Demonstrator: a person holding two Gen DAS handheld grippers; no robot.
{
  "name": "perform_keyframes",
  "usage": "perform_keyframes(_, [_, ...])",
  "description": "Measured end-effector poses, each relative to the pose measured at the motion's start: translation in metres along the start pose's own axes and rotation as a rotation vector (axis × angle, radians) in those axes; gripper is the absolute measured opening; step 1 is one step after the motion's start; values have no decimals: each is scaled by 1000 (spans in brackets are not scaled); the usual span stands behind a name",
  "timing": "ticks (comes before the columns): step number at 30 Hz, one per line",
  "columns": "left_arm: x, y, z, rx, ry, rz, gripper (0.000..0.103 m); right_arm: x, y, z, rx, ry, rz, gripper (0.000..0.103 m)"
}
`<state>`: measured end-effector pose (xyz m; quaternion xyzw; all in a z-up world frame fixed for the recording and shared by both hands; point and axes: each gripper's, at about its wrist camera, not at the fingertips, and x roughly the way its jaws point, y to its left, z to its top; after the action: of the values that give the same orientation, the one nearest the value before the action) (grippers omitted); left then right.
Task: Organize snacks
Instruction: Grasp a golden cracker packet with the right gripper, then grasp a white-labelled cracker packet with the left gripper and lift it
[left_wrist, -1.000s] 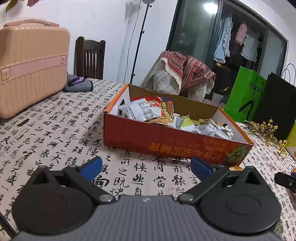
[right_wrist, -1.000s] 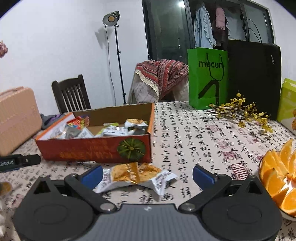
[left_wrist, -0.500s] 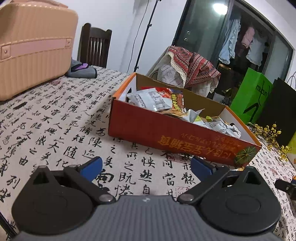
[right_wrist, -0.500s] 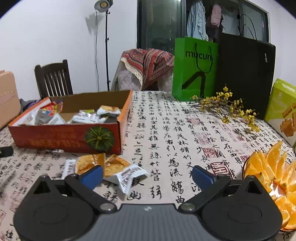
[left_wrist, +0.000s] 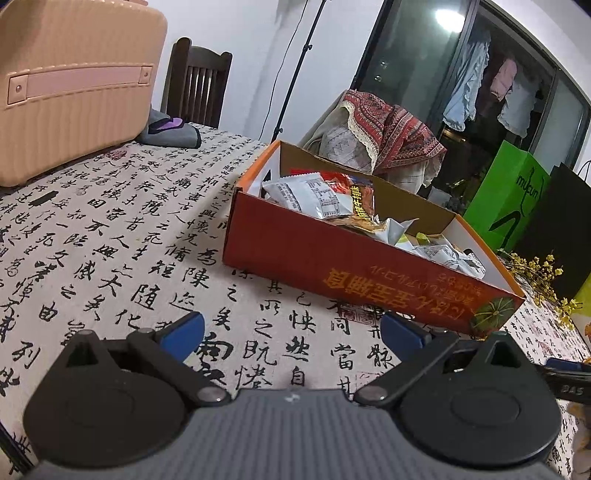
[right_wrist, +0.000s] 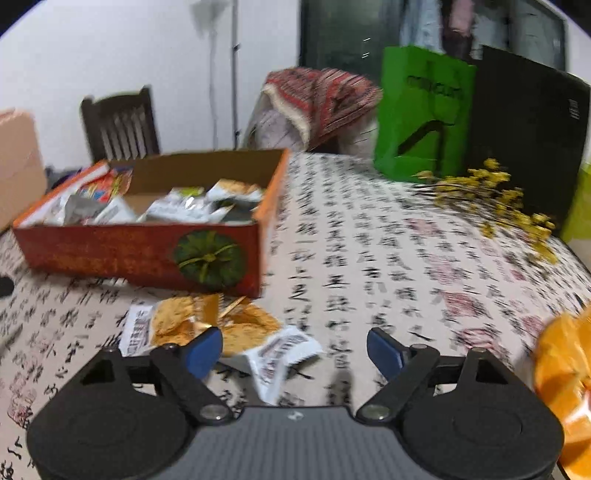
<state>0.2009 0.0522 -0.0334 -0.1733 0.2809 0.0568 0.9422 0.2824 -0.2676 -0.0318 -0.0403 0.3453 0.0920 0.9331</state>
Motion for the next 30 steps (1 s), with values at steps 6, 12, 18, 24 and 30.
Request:
perform_keyframes(6, [2, 2, 1, -9, 11, -5, 103, 16, 27, 8, -105, 30, 42, 85])
perform_keyframes(12, [3, 4, 0, -23, 16, -9, 103, 35, 23, 9, -40, 55, 103, 88])
perform_keyframes(18, [4, 5, 0, -28, 21, -14, 103, 23, 18, 2, -24, 28, 143, 46])
perform_keyframes(24, [5, 7, 0, -40, 27, -13, 103, 1, 4, -7, 37, -21, 163, 26])
perform_keyframes(30, [5, 7, 0, -44, 31, -10, 103, -28, -8, -16, 101, -120, 162, 22])
